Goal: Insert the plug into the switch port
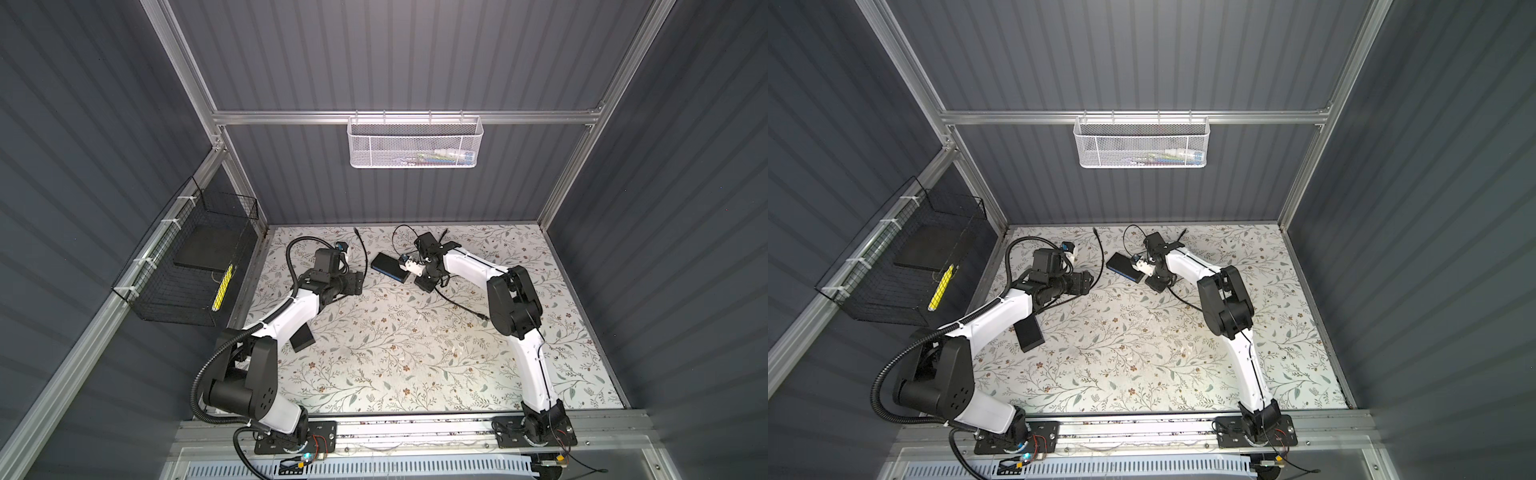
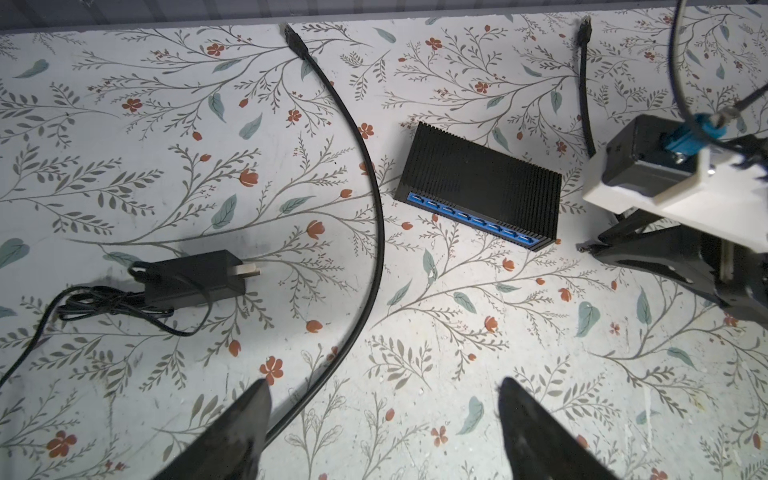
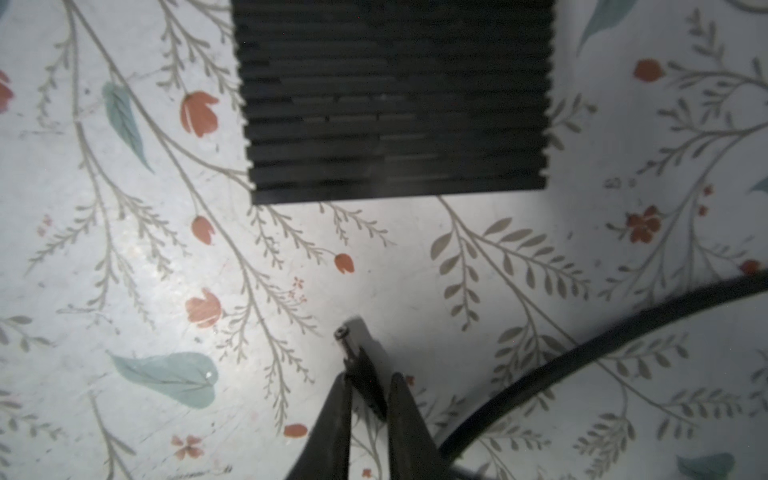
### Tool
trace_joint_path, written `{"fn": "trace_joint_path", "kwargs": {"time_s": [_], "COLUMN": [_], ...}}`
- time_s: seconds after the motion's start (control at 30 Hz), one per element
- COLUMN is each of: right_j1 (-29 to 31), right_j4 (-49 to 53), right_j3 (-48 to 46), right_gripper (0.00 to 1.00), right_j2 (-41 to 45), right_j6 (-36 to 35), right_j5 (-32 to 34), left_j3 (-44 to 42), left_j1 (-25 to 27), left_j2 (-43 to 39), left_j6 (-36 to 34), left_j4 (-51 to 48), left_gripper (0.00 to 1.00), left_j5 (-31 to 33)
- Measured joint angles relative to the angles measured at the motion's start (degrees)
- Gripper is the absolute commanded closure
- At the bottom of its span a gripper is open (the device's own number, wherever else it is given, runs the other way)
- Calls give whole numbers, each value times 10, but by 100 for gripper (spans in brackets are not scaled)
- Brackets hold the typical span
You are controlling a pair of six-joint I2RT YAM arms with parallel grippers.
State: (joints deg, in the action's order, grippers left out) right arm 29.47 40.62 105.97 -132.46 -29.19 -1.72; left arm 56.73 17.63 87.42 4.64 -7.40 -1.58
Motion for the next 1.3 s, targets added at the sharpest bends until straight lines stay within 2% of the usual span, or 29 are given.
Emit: {"fn": "trace_joint_path", "kwargs": {"time_s": [0.13, 0.27, 0.37, 0.53, 0.57, 0.67, 0.73, 0.83, 1.07, 1.3], "right_j1": [5, 4, 0, -18, -23, -35, -40, -47, -77, -61], "right_j4": [1, -3, -5, -24, -31, -47, -51, -49, -4, 0], "right_j3": [1, -8, -36, -72, -75, -83, -87, -88, -90, -128], "right_gripper": [98, 99, 99, 98, 97, 82, 80, 75, 66, 64], "right_j2": [1, 24, 70, 195, 221, 289, 312, 295, 141, 139], "right_j6": [5, 19, 35, 64, 69, 78, 80, 90, 125, 158], "right_j5": [10, 3, -16, -49, -53, -63, -57, -35, 13, -6], "left_j3": [-2, -2, -2, -5, -8, -15, -19, -22, -22, -22], "left_j1": [0, 0, 0, 0, 0, -1, -1, -1, -1, -1], "left_j2": [-3, -10, -20, -39, -43, -52, -55, -58, -64, -65], "left_j6": [0, 0, 0, 0, 0, 0, 0, 0, 0, 0], "left_j4": [-3, -3, -3, -3, -3, -5, -5, -5, -14, -18], "left_gripper": [15, 16, 16, 17, 17, 17, 18, 18, 19, 19], "left_j5": [0, -3, -7, -13, -13, -15, -17, -23, -30, -32]}}
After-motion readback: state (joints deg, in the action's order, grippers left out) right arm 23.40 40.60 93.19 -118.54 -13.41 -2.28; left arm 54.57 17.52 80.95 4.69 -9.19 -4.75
